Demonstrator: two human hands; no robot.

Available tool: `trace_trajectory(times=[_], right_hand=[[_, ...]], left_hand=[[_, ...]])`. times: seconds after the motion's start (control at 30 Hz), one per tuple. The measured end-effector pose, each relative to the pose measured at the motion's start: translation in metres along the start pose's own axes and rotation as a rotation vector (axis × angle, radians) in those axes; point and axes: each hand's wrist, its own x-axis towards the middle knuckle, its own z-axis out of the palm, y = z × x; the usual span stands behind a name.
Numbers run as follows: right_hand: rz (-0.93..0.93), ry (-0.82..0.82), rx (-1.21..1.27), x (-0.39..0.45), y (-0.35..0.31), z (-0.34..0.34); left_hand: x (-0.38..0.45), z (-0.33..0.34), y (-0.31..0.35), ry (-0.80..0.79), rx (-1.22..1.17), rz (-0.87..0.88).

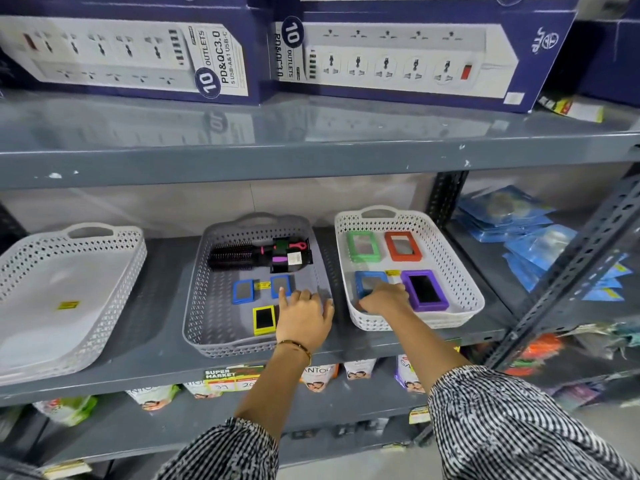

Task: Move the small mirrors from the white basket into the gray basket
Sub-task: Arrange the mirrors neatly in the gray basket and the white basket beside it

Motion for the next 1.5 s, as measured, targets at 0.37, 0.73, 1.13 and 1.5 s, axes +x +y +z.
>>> trace_trajectory(times=[0.37, 0.73, 1.13, 1.5], right_hand=[[-0.003, 0.027, 0.016, 0.007, -0.003, 0.001], [-0.006, 0.085, 0.021, 0.006, -0.006, 0.005], [0.004, 0.096, 0.018, 0.011, -0.005, 0.007], [0.003, 0.043, 0.083, 0.016, 0.001, 0.006]], left_hand=[[0.0, 0.001, -0.001, -0.02, -0.015, 0.011], [-0.001, -0.001, 0.0, -0.027, -0.035, 0.009], [-0.001, 0.002, -0.001, -0.008, -0.04, 0.007], [-0.003, -0.001, -0.001, 0.011, -0.074, 0.006]])
